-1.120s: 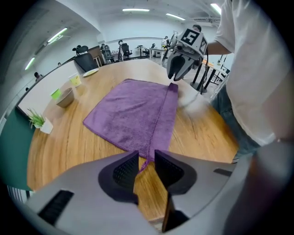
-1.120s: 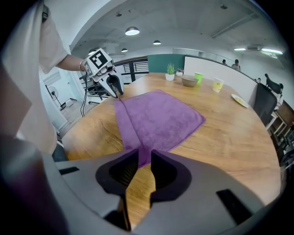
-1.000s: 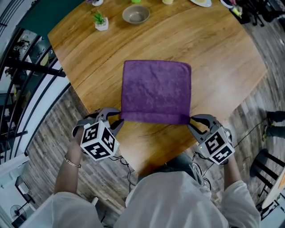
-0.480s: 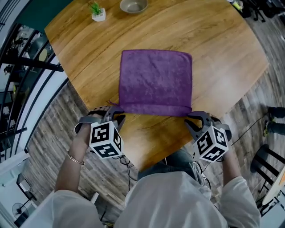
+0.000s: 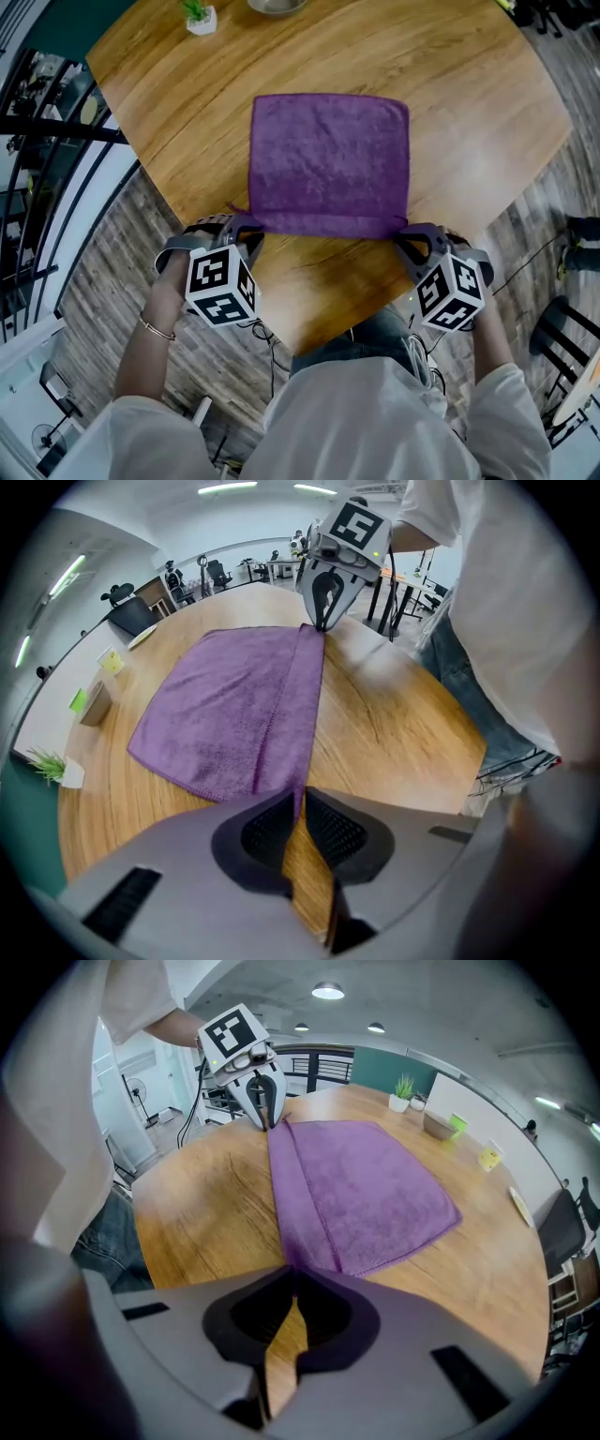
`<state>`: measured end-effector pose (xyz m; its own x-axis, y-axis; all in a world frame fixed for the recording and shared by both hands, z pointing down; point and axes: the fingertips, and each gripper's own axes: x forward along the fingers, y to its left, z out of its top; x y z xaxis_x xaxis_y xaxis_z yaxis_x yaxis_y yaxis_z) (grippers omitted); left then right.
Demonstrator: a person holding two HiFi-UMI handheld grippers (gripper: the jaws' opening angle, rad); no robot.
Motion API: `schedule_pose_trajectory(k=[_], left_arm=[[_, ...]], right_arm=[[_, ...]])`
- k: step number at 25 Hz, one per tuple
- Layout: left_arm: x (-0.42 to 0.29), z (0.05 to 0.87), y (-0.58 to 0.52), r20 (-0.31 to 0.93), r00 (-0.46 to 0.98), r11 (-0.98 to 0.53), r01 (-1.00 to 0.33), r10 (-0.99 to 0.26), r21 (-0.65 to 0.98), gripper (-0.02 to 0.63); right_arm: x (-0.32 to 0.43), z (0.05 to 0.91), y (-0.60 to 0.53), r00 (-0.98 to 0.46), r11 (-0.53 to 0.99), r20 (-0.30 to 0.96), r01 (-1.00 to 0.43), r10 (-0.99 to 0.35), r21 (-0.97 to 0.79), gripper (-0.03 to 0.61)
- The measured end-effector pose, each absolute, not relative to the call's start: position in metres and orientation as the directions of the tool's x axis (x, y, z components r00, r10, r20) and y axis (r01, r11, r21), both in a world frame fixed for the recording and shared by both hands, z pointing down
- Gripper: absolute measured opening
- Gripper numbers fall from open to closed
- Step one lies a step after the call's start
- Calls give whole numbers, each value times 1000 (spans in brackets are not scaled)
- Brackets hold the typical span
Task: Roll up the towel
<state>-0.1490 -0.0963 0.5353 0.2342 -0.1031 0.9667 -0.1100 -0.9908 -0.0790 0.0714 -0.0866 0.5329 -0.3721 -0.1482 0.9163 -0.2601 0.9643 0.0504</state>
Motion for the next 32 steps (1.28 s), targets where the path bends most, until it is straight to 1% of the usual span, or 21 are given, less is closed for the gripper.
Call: schedule_pose_trajectory(k=[1, 3, 10, 17, 20, 24, 32], left_arm=[[-149, 536, -98, 966, 237, -990, -114, -103, -78, 43], [-150, 536, -100, 965, 239, -990, -119, -104, -77, 20], [-149, 536, -94, 967, 233, -991, -108, -102, -79, 15], [-150, 530, -59, 971, 237, -994, -112, -35, -8, 14], [-149, 524, -49, 971, 240, -993, -119, -9, 20, 14], [-147, 512, -58, 967, 254, -989, -138, 7, 44, 14], [-149, 503, -95, 967, 254, -983, -175, 2, 48, 14]], right_arm=[[71, 533, -87, -373, 964, 917, -261, -144, 45, 17], [71, 534, -88, -374, 964, 917, -265, -135, 34, 14], [71, 534, -82, -379, 961, 917, -277, -126, 18, 8], [72, 528, -47, -389, 965, 920, -257, -54, -53, 8], [74, 520, -35, -407, 959, 913, -270, -33, -85, 8], [76, 505, -43, -428, 947, 903, -308, -48, -95, 8], [77, 495, -79, -441, 940, 895, -329, -64, -96, 9]])
